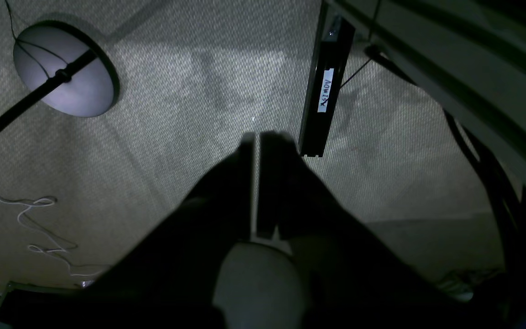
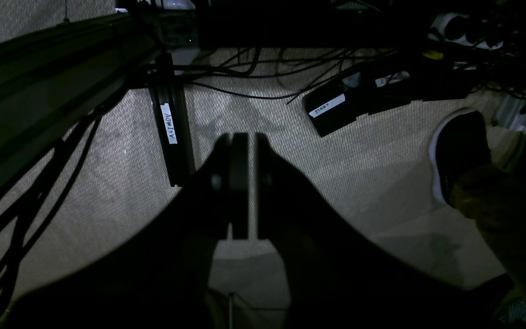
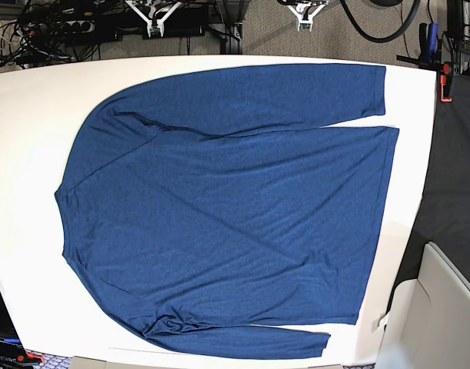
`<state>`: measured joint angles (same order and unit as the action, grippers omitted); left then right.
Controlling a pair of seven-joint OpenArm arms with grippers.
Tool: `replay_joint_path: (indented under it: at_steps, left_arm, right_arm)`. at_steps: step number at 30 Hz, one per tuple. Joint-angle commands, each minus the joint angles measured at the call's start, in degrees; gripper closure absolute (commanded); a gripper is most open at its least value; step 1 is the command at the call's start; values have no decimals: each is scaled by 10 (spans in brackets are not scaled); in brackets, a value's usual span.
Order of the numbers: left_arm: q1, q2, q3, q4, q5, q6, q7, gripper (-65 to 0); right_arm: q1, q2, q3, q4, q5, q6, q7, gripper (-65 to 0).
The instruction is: Fold the T-shirt properly
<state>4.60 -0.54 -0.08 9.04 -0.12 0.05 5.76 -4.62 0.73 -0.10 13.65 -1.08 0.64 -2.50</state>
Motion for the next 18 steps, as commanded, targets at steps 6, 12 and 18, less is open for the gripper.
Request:
replay_joint_path:
  at_steps: [6, 12, 18]
  left_arm:
    - [7, -1, -1, 1, 3, 3, -3, 0]
    - [8, -1, -1, 1, 2, 3, -4, 0]
    - [18, -1, -1, 1, 2, 3, -15, 0]
  right_arm:
    - [-3, 0, -2, 2, 3, 0, 5, -2]
    - [-9, 0, -2, 3, 3, 0, 5, -2]
    - [-11, 1, -2, 3, 3, 0, 6, -2]
